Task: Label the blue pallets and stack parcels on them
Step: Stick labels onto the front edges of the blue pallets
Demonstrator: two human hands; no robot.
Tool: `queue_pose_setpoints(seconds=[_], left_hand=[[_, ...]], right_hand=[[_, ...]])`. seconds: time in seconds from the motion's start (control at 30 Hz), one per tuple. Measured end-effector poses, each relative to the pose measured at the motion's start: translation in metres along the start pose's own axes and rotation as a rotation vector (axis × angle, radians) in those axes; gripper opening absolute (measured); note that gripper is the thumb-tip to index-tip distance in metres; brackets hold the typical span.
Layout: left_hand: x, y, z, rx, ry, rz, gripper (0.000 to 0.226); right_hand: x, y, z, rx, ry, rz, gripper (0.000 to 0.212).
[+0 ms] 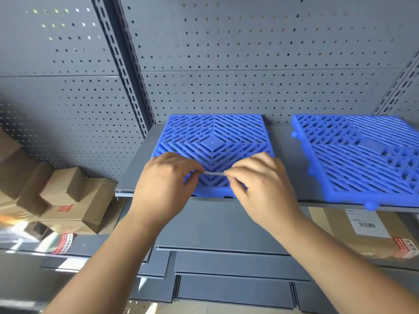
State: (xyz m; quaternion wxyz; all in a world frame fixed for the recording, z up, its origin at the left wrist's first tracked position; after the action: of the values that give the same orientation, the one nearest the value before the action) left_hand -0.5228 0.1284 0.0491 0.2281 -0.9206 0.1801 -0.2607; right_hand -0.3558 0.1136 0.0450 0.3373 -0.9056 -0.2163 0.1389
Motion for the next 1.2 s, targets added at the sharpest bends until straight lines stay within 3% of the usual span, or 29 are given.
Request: queue_pose_setpoints(seconds=[0.87, 1.2], left_hand=[[-0.026, 0.028, 0.005, 0.011, 0.078, -0.024, 0.003], [-0.015, 0.028, 0.000, 0.051, 0.075, -0.054, 0.012]], right_hand=[[-0.011, 0.025, 0.015, 0.041, 0.038, -0.014, 0.010], [0.005, 0.023, 0.004, 0.012, 0.011, 0.062, 0.011]])
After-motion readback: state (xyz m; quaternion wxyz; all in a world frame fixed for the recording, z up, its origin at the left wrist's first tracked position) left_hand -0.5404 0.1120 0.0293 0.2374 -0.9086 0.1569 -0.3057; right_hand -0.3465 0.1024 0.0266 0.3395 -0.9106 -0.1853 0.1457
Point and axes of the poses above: each hand's wrist, its own y-axis away from the middle knuckle, its own z-axis out of the palm, x = y × z, the point moved 10 cm from there along -y, towards the middle knuckle, and after that the axes turned 7 degrees about y, right-handed, at the moved point
